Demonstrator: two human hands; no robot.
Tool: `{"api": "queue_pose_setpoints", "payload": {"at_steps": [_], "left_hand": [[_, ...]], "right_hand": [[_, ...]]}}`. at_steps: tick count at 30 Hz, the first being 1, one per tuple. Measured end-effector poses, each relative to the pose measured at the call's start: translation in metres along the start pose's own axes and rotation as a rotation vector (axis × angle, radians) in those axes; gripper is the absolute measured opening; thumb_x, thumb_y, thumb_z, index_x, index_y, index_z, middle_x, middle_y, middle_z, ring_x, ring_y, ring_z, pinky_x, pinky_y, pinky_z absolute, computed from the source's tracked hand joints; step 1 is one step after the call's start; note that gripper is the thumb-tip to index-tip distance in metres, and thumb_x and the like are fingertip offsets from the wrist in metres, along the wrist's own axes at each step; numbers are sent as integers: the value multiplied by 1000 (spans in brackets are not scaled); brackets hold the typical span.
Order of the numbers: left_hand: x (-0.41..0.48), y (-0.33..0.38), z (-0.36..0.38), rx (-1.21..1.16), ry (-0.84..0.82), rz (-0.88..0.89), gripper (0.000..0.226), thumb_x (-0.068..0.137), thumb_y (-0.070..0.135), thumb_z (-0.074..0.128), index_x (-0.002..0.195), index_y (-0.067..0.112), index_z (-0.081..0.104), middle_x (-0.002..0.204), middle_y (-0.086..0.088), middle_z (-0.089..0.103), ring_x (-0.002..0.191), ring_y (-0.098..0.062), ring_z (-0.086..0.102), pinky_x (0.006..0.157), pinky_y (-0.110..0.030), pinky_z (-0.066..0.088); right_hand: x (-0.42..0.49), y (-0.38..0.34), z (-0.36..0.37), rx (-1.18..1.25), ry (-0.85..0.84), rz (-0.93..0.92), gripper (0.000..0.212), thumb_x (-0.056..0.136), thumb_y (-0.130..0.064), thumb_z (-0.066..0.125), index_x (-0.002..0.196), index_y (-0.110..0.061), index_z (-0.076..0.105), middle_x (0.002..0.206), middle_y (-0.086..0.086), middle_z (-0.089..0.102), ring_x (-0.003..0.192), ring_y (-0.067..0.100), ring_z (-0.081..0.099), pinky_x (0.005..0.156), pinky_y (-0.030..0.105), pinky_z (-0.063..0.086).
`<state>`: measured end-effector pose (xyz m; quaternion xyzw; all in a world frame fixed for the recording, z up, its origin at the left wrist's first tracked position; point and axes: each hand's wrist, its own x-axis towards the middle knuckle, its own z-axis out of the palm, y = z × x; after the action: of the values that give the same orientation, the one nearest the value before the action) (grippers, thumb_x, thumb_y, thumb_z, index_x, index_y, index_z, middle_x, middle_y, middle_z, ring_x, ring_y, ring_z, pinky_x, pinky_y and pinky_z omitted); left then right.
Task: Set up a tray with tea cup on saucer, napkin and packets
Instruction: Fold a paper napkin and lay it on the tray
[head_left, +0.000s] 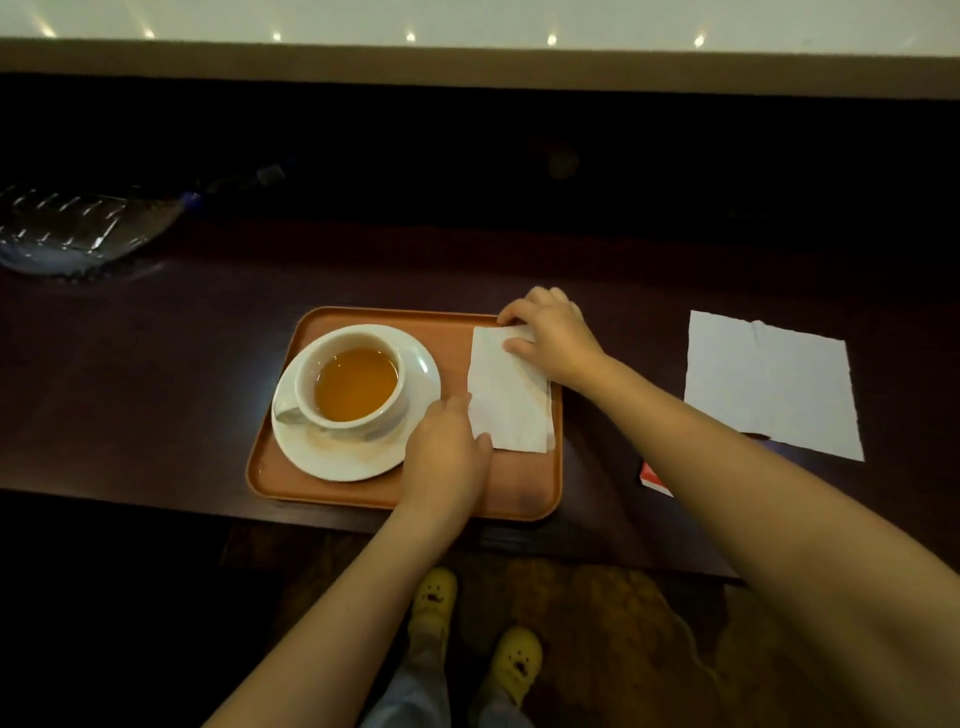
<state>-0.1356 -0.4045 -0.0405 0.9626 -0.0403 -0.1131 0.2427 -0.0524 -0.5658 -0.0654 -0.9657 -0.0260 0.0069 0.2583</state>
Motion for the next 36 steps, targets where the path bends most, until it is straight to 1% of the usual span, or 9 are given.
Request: {"api": "queue_pose_setpoints", "payload": {"at_steps": [3,7,10,15,20,24,27,32,36], "left_hand": [[-6,13,-8,100,71,40,47,88,27,53,132,18,41,126,-8,56,107,-23,57,87,-32,48],[-5,47,-16,29,69,159,45,88,28,53,131,19,44,126,-6,58,108,-23,58,89,-36,48],[5,86,-2,0,16,345,43,87,27,54,128,18,48,124,-8,59,113,-26,53,92,-36,42],[21,157,60,37,-138,627,46,87,25,55,131,15,45,130,-8,55,121,-27,45,96,-40,40],[46,189,115,229,-304,764,53,92,24,46,141,15,30,153,-11,26,141,-28,20,114,-38,19],[58,186,128,331,-316,802,53,93,30,42,142,16,26,156,-9,17,143,-27,12,117,-39,13],[58,181,129,334,-280,814,52,93,31,41,142,16,27,155,-8,19,143,-27,13,115,-39,16],[55,181,129,286,-279,802,55,93,32,43,143,18,24,156,-8,18,143,-26,12,115,-41,16],[60,182,120,-4,-246,754,54,91,23,48,141,15,28,152,-10,29,139,-26,24,112,-37,23]], "right_hand": [[-11,12,-12,38,47,5,35,84,-23,60,119,-20,55,115,6,51,112,25,40,97,35,30],[-46,50,-49,59,189,88,37,82,-21,64,117,-13,57,114,12,58,107,31,46,94,38,36],[-85,94,-77,20,282,308,35,80,-18,66,113,-7,60,112,18,60,106,36,49,93,39,36],[-155,148,-101,-96,345,788,43,86,-28,58,119,-2,53,121,23,53,114,40,42,96,47,37],[-186,166,-102,-153,347,983,45,86,-32,57,119,-1,50,124,22,47,115,39,41,96,48,39],[-182,172,-103,-46,430,998,19,86,-19,56,99,-5,59,117,20,52,110,37,45,93,47,41],[-182,173,-104,117,552,944,9,82,-11,53,88,-6,57,97,14,59,94,34,54,76,41,44],[-177,159,-110,418,694,757,16,80,-8,52,95,-14,54,75,-11,52,75,15,53,66,32,43],[-162,140,-109,361,651,542,28,80,-8,52,106,-19,51,84,-9,59,79,14,56,66,28,42]]}}
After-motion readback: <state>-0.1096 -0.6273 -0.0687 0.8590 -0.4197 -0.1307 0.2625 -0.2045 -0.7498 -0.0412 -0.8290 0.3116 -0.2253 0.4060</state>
